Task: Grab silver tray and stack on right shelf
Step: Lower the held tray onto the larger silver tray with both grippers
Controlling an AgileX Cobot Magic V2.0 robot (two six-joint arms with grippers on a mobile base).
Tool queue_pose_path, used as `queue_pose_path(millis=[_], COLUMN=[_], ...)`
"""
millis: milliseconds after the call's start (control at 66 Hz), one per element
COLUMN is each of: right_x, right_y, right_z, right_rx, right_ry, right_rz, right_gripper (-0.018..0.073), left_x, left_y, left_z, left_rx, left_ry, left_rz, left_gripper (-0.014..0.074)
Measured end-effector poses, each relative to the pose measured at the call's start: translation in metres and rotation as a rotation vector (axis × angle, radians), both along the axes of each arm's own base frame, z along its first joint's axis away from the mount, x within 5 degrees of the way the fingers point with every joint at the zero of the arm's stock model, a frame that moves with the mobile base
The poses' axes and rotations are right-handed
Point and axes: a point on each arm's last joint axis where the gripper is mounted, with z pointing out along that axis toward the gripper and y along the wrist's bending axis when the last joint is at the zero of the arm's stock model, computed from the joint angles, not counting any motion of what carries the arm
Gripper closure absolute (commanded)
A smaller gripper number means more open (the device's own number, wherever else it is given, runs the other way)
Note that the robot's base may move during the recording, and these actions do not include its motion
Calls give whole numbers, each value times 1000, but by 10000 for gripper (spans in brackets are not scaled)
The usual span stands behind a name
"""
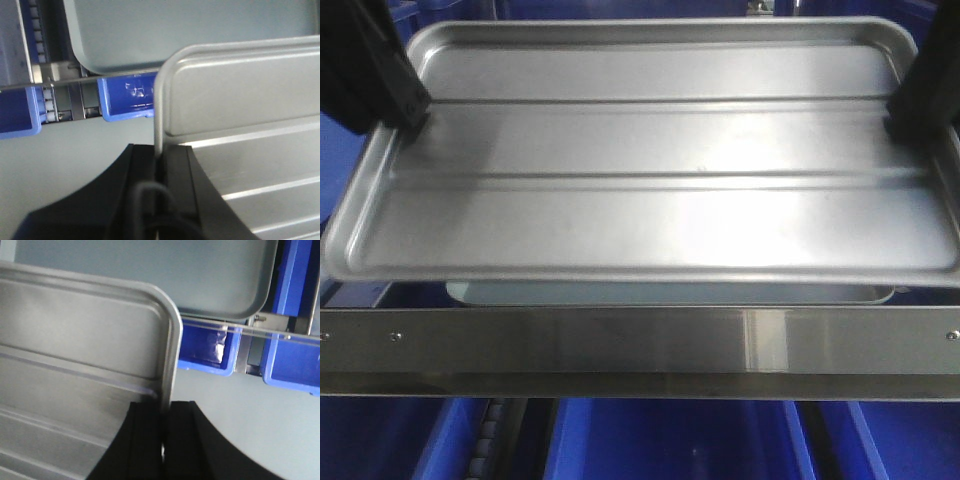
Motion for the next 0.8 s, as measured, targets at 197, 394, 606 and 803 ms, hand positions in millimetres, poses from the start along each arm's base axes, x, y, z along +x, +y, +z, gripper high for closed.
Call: queue_pose_path(millis=[197,394,606,803], right_x=[31,83,143,181], right_y=[1,-1,1,8], right_z=[21,23,-22,-75], right_rx=[-42,-116,-174,-188], right_ry=[-36,-25,19,59], right_rz=[-27,-66,-83,-82], right_gripper=[503,503,503,503], left_x=[38,90,138,169], left_y=[-6,-19,-29,-30], left_z=[12,-6,-53,-96], left_rx=[20,7,3,26], left_ry=[-45,-68,-60,-34], left_rz=[28,74,110,134], left_gripper=[689,689,689,689])
